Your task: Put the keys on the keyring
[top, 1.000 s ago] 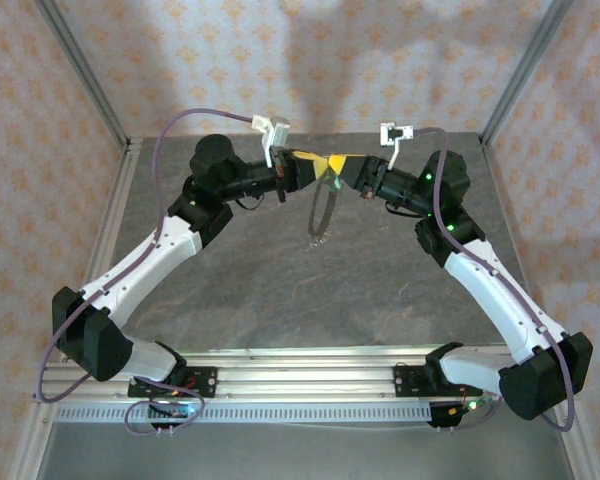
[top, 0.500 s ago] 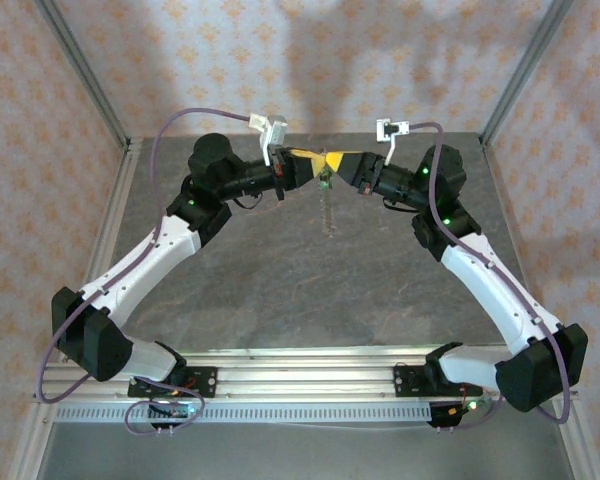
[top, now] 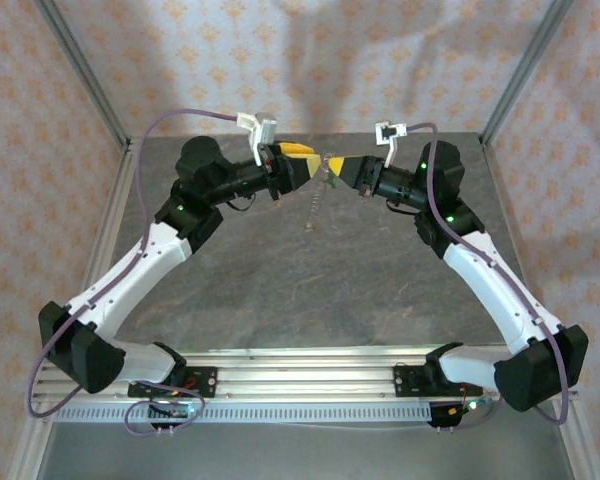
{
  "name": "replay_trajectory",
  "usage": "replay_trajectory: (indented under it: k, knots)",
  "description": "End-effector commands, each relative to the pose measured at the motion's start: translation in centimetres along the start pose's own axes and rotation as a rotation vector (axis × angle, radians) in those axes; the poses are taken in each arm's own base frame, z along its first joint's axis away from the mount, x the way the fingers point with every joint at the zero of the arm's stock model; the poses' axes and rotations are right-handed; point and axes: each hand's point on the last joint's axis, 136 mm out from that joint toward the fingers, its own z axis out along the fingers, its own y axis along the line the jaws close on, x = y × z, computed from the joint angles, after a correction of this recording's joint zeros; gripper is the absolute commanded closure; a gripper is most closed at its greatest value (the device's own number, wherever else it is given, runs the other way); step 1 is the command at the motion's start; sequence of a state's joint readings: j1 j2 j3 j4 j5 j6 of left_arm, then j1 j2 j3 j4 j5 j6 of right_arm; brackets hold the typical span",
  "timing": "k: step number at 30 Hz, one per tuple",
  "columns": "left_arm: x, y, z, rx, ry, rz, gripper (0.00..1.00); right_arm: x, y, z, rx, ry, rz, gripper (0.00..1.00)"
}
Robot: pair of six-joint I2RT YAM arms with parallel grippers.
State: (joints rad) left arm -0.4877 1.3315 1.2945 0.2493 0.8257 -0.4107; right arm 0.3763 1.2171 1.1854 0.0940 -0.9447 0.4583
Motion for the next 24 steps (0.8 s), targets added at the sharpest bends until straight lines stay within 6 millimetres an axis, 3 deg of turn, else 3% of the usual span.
replay_trajectory:
  k: [1, 11, 24]
  knots:
    - [-1.0, -0.3, -0.8, -0.009, 0.002, 0.049, 0.58, -1.1, 2.3, -0.9, -0.039, 0.022, -0.109, 1.0]
    - [1.1, 0.2, -0.5, 0.054, 0.18, 0.056, 0.58, 0.8, 2.6, -1.8, -0.008, 0.22, -0.237, 1.0]
    - [2.2, -0.4, 0.4, 0.176, 0.256, 0.008, 0.69, 1.0, 2.8, -1.6, -0.045, 0.225, -0.234, 1.0]
